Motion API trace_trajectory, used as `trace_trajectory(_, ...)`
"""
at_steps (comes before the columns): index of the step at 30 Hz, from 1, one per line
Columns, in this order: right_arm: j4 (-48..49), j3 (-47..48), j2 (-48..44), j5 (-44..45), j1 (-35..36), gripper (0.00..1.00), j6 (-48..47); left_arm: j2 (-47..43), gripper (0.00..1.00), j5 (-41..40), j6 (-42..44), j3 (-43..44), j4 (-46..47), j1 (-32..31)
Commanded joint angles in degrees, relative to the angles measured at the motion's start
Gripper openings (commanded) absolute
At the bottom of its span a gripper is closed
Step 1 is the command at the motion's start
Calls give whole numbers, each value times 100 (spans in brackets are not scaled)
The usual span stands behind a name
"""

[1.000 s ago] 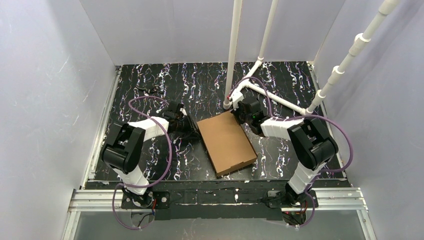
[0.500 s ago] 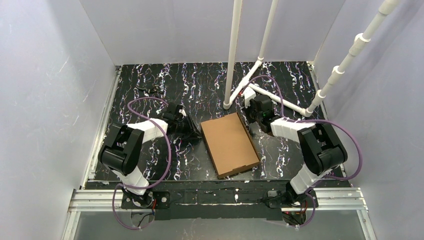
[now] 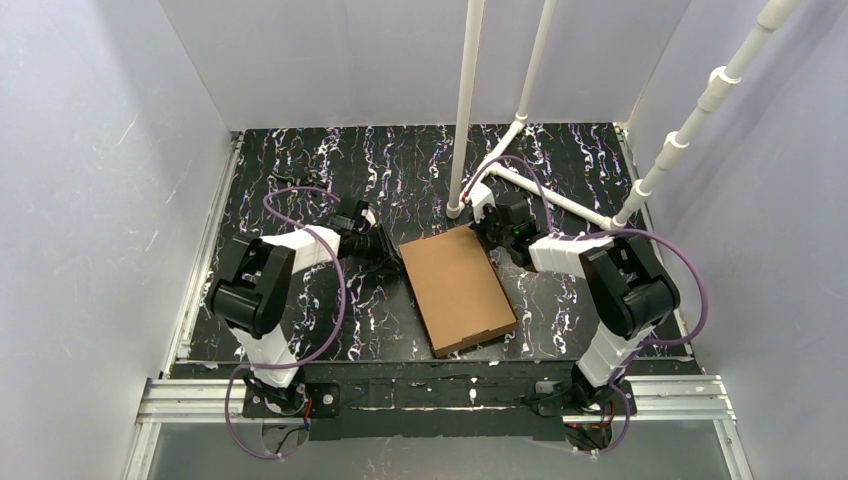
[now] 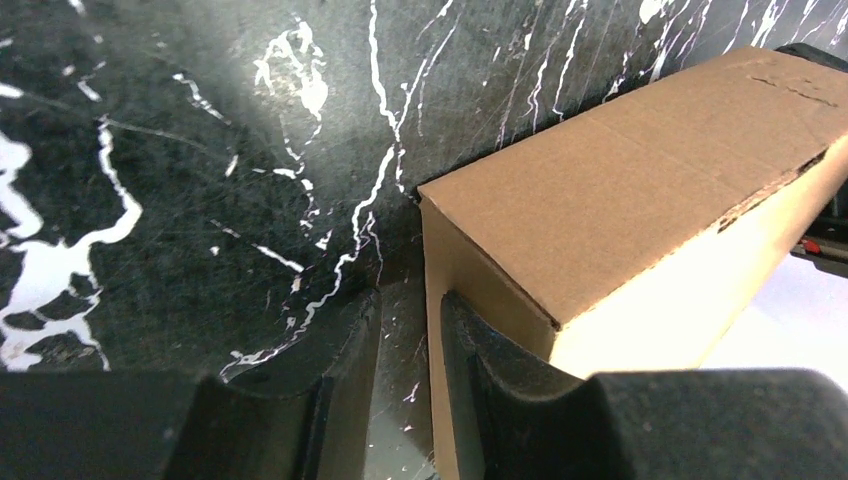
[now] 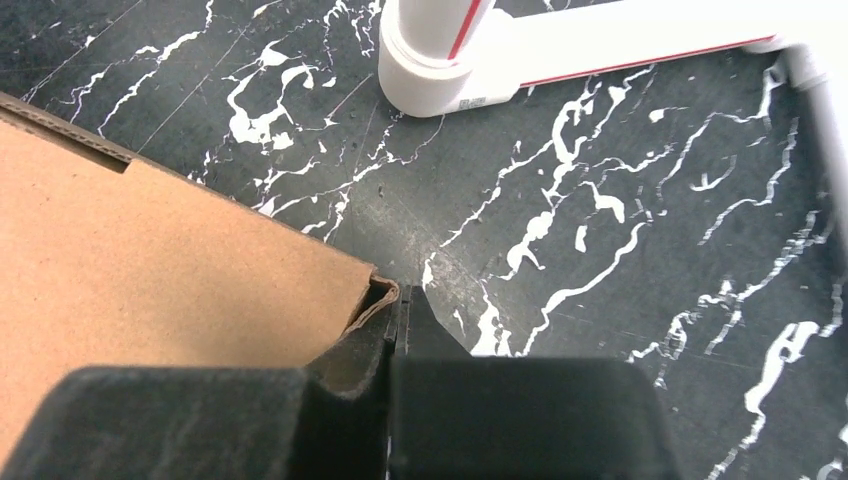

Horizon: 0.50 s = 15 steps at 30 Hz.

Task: Fold the paper box

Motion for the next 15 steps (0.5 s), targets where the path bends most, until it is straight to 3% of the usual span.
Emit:
trace_trajectory(1,250,-176,-482,-878,488,1,-420,244,29,389,36,354,337,-318)
trace_trajectory(8,-594,22,-613,-314,-346,2,-129,-461,35,-327,320,58,-230,74)
trace_trajectory(15,-864,-59,-614,-329,-646,13,-78,-1018,42,-115,564,-335,-329,347)
